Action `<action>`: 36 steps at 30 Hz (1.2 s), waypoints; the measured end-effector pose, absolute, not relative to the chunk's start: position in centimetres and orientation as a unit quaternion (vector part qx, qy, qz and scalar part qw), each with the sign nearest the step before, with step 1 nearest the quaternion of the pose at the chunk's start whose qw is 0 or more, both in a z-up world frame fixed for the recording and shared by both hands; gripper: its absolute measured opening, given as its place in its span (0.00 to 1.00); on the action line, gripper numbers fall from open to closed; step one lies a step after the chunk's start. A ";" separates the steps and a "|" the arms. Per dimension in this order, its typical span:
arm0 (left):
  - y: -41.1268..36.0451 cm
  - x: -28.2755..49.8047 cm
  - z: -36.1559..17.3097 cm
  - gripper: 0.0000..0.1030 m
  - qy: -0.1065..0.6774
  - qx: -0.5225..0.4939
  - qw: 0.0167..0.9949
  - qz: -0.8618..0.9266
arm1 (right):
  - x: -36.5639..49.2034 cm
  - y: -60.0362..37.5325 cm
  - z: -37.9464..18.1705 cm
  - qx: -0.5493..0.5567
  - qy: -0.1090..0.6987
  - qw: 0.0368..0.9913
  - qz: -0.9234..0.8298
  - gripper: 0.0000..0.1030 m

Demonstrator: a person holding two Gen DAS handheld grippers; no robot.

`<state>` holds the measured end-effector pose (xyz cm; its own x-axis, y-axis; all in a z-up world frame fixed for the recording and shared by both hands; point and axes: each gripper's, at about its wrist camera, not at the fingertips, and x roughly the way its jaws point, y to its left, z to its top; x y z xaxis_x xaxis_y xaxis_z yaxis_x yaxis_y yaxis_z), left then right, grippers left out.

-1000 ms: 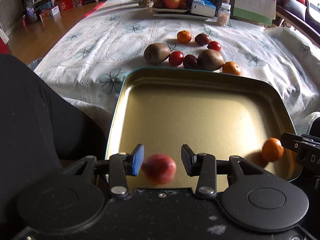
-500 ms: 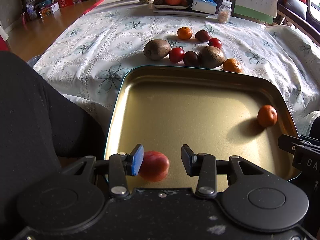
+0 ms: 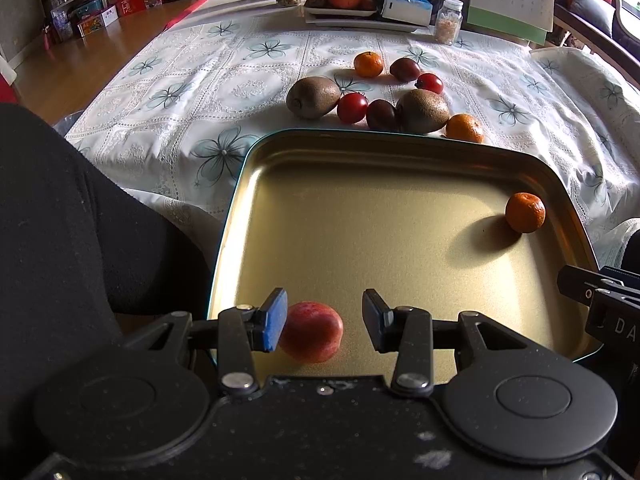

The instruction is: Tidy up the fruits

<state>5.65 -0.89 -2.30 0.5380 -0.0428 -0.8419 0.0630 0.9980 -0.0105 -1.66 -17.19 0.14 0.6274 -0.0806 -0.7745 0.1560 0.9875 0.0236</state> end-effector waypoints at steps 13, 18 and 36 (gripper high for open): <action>-0.9 5.7 -2.4 0.42 0.481 0.014 0.876 -0.030 | -1.6 -17.2 0.1 0.042 0.429 0.900 -0.065 0.46; -0.9 5.8 -2.4 0.42 0.482 0.016 0.875 -0.029 | -1.6 -17.1 0.1 0.040 0.432 0.899 -0.065 0.46; -1.1 5.9 -2.8 0.42 0.493 0.024 0.869 -0.030 | -1.4 -17.1 -0.2 0.041 0.443 0.893 -0.064 0.46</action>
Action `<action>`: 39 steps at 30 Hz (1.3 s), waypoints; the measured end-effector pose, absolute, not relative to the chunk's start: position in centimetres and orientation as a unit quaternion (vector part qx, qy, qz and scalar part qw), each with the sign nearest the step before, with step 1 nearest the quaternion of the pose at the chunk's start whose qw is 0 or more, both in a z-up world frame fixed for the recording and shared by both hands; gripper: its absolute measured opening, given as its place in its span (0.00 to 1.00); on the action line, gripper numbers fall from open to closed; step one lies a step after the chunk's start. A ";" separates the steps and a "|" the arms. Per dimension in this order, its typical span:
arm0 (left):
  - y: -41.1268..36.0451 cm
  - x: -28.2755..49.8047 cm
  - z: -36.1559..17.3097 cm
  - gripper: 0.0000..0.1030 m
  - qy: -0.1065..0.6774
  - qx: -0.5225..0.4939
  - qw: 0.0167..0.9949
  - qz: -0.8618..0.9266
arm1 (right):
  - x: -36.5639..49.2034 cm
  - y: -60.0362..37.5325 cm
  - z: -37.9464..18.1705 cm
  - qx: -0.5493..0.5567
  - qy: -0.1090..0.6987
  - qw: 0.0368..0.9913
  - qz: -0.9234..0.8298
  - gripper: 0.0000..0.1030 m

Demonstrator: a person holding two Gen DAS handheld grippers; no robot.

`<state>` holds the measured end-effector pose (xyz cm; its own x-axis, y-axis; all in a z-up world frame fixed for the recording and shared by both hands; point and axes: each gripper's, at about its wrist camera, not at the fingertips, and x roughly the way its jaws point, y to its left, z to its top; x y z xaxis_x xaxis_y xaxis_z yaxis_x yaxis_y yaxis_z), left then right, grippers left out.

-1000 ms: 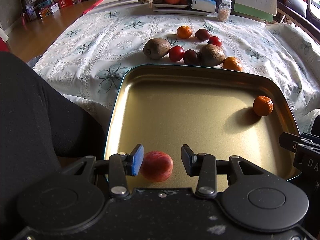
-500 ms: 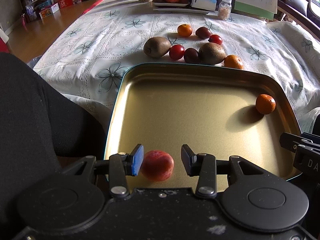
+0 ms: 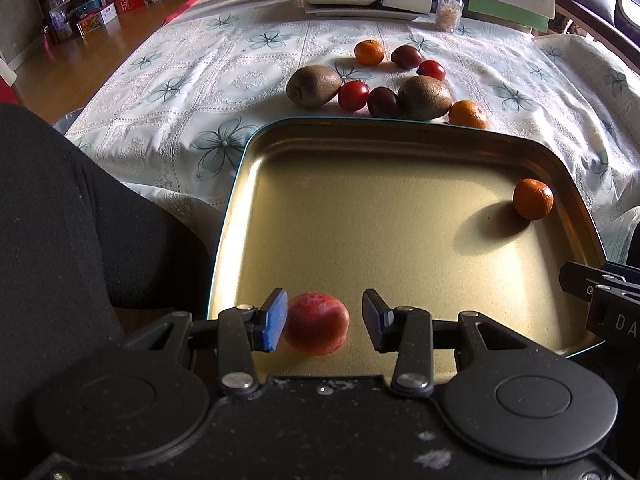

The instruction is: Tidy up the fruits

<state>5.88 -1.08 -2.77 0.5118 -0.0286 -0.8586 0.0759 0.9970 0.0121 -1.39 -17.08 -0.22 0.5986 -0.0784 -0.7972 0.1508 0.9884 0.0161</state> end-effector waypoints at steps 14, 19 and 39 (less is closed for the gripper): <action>-0.6 5.7 -2.7 0.42 0.500 0.010 0.865 -0.032 | -1.2 -16.6 -0.6 0.034 0.460 0.885 -0.059 0.46; -0.2 5.7 -2.5 0.42 0.510 -0.001 0.860 -0.032 | -1.3 -16.5 -0.5 0.033 0.466 0.883 -0.050 0.46; 0.7 14.9 1.4 0.42 0.538 0.031 0.842 -0.033 | 6.7 -19.0 2.7 0.024 0.496 0.867 -0.048 0.46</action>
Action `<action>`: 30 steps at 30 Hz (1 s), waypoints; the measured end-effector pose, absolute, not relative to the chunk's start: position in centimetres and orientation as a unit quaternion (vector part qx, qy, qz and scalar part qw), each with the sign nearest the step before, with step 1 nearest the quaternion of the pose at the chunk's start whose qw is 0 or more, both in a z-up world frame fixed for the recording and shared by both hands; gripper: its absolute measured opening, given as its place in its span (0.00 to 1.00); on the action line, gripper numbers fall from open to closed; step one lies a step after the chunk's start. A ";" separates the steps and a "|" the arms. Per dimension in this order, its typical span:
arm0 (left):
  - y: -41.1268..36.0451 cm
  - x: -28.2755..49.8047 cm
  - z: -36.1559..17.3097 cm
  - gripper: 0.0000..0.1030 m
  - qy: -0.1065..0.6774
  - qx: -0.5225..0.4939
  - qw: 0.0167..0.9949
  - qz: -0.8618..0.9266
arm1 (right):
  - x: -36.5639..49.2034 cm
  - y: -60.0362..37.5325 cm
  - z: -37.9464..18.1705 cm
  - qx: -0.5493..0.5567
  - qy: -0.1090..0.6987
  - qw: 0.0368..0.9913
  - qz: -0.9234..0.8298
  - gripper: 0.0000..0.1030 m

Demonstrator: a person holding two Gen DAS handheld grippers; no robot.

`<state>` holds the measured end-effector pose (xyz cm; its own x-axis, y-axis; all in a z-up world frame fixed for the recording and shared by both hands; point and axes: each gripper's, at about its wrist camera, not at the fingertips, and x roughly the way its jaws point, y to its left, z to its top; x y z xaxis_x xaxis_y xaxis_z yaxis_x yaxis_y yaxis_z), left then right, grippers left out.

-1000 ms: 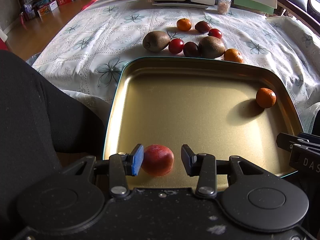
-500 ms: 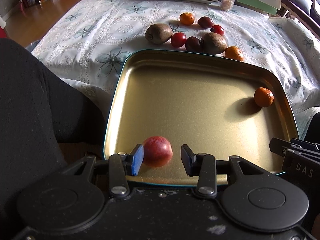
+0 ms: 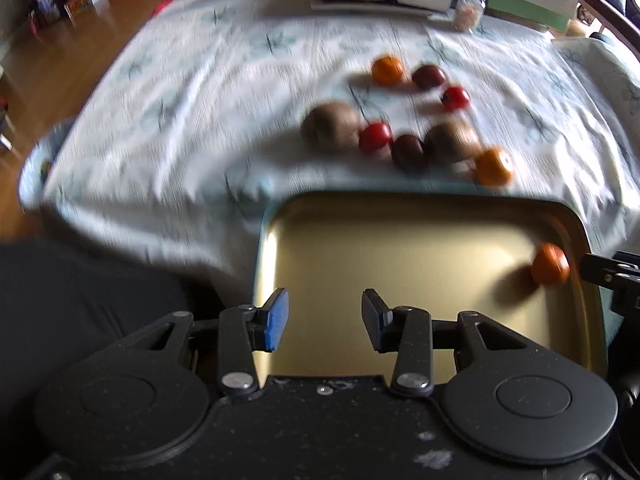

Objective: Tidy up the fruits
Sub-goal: 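Close the right tool on a second tangerine while the left tool reaches toward the fruit row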

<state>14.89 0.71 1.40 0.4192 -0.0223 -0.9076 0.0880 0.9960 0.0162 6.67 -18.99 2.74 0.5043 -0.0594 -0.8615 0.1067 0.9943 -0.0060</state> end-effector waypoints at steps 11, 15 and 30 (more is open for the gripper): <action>0.6 25.5 3.6 0.42 0.525 0.049 0.849 -0.024 | 15.2 -20.0 3.5 0.032 0.503 0.862 -0.043 0.46; 0.0 29.4 3.0 0.42 0.535 0.045 0.843 -0.025 | 17.9 -20.5 3.0 0.036 0.514 0.856 -0.045 0.46; -1.6 35.5 -0.2 0.42 0.546 0.062 0.834 -0.041 | 23.9 -21.4 0.1 0.065 0.561 0.824 -0.045 0.46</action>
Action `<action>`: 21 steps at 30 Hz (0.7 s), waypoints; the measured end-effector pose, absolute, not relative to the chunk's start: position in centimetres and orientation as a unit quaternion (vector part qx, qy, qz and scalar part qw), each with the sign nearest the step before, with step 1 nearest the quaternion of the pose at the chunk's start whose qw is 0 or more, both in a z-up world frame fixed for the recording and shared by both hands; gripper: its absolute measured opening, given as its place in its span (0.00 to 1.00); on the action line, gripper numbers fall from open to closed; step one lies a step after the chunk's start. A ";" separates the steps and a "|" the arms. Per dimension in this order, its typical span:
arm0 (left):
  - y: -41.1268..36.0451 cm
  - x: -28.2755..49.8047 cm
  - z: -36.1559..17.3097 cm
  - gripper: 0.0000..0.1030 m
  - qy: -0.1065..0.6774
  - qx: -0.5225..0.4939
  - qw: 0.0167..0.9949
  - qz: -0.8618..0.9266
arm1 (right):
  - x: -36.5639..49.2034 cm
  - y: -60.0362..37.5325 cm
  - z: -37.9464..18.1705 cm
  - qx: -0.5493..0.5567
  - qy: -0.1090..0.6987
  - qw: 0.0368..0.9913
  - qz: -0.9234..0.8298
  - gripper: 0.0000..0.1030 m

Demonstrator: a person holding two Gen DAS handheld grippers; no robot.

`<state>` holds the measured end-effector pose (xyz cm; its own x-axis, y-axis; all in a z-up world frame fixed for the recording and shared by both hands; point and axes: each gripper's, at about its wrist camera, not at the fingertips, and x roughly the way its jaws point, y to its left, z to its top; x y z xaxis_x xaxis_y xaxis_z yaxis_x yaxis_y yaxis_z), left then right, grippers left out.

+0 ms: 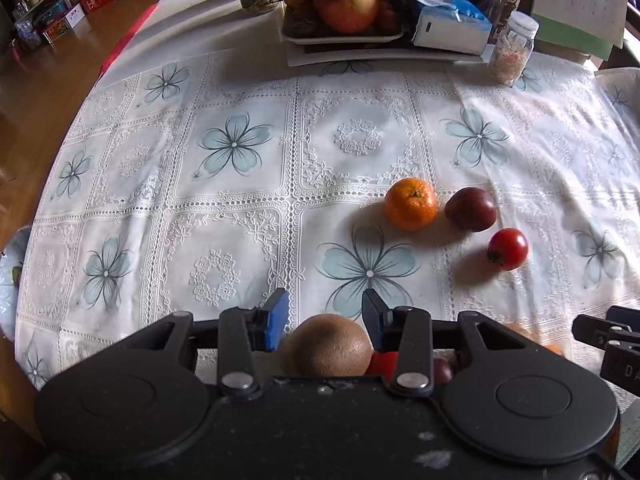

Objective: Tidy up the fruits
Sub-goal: 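Close the right tool on a second tangerine while the left tool reaches toward the fruit row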

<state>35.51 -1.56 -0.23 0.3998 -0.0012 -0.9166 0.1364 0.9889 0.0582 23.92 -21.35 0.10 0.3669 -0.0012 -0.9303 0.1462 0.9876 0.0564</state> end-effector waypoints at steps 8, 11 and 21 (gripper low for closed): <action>-1.6 35.8 -0.2 0.42 0.548 0.048 0.833 -0.056 | 22.7 -21.1 0.2 0.045 0.566 0.823 -0.001 0.46; -1.8 35.9 -0.4 0.42 0.551 0.047 0.831 -0.056 | 22.4 -20.8 0.6 0.040 0.563 0.825 0.023 0.46; -1.9 35.7 -0.8 0.42 0.554 0.052 0.830 -0.052 | 22.2 -19.8 -0.9 0.022 0.582 0.812 0.048 0.46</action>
